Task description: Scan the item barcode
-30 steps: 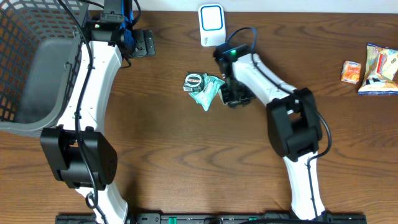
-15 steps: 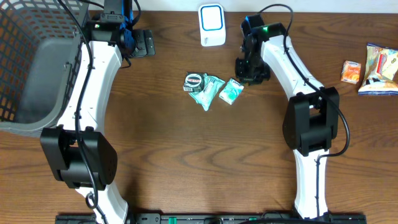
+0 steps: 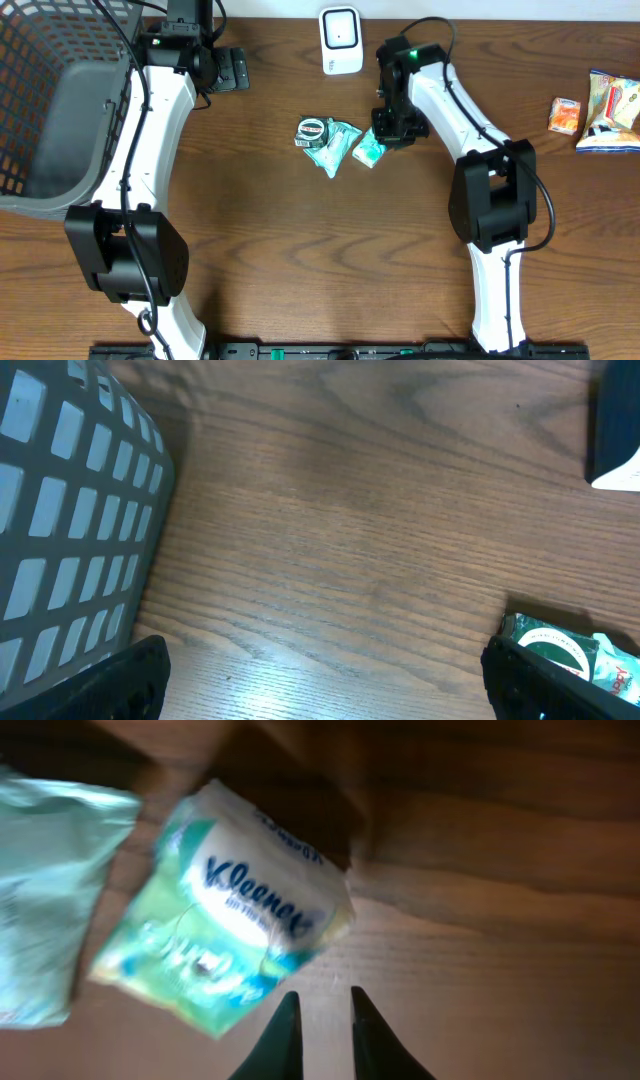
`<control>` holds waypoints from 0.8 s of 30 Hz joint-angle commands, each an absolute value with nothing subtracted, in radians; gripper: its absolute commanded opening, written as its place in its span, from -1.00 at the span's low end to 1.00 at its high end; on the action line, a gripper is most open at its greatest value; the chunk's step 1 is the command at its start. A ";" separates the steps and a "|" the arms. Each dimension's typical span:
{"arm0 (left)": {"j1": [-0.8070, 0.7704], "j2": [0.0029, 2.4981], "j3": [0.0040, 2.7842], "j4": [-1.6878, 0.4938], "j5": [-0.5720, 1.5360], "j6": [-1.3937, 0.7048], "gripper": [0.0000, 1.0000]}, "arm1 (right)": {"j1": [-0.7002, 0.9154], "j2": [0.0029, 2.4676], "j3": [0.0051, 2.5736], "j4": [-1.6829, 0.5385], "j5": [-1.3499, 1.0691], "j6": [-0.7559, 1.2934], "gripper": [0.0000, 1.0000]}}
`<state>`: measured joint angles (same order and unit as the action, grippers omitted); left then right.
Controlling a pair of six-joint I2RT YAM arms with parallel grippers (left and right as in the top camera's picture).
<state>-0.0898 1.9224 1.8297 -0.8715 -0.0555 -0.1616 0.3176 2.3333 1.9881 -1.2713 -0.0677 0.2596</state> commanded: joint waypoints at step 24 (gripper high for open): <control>-0.090 1.902 1.842 -0.875 -0.064 -0.178 0.96 | 0.279 2.333 1.991 -1.163 -0.109 0.272 -0.62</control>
<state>-0.0898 1.9224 1.8297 -0.8715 -0.0551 -0.1616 0.2981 2.3329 1.9198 -1.1152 -0.0662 0.2771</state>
